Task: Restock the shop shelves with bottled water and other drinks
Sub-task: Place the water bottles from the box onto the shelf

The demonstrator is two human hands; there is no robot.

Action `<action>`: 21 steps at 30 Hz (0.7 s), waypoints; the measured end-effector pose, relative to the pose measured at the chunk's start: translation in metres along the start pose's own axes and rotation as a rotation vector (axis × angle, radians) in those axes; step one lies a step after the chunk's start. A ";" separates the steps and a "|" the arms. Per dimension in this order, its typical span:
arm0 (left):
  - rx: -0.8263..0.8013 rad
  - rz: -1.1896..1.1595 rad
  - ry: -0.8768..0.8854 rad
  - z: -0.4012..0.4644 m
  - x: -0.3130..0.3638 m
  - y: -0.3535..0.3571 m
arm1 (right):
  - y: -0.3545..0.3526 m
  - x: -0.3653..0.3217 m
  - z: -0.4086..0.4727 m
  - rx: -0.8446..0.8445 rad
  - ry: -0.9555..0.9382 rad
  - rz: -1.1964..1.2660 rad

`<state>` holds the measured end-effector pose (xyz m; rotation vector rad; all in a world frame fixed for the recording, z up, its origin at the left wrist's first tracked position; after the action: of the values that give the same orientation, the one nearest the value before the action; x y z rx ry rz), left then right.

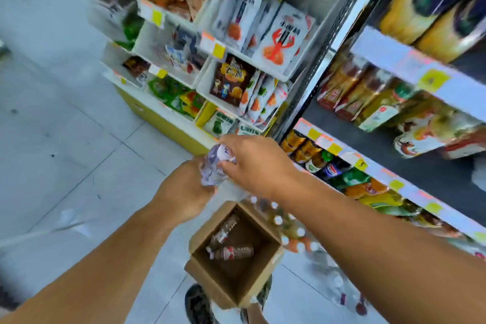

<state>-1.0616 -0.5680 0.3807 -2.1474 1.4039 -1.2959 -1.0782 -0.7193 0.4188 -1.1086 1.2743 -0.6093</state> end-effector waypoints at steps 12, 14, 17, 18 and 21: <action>0.239 -0.386 0.645 -0.151 0.225 -0.149 | -0.344 -0.099 -0.099 0.850 0.001 0.018; 0.257 -0.441 0.752 -0.175 0.257 -0.154 | -0.385 -0.104 -0.116 0.951 0.012 0.017; 0.184 -0.538 0.815 -0.207 0.305 -0.156 | -0.436 -0.108 -0.147 1.005 0.012 0.001; 0.129 -0.590 0.843 -0.216 0.321 -0.155 | -0.451 -0.108 -0.158 1.019 0.009 0.003; 0.027 -0.620 0.918 -0.235 0.367 -0.151 | -0.489 -0.102 -0.195 1.085 0.007 -0.009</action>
<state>-1.1087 -0.7450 0.8042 -2.1145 0.9044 -2.7496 -1.1876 -0.8833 0.9175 -0.2016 0.7315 -1.1196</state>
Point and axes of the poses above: each hand's wrist, its own z-axis towards the middle knuckle, its own y-axis out of the palm, x = y × z, the point moved 3 cm from there along z, towards the middle knuckle, and after that the axes turned 10 degrees about -y, right-handed, at the moved point
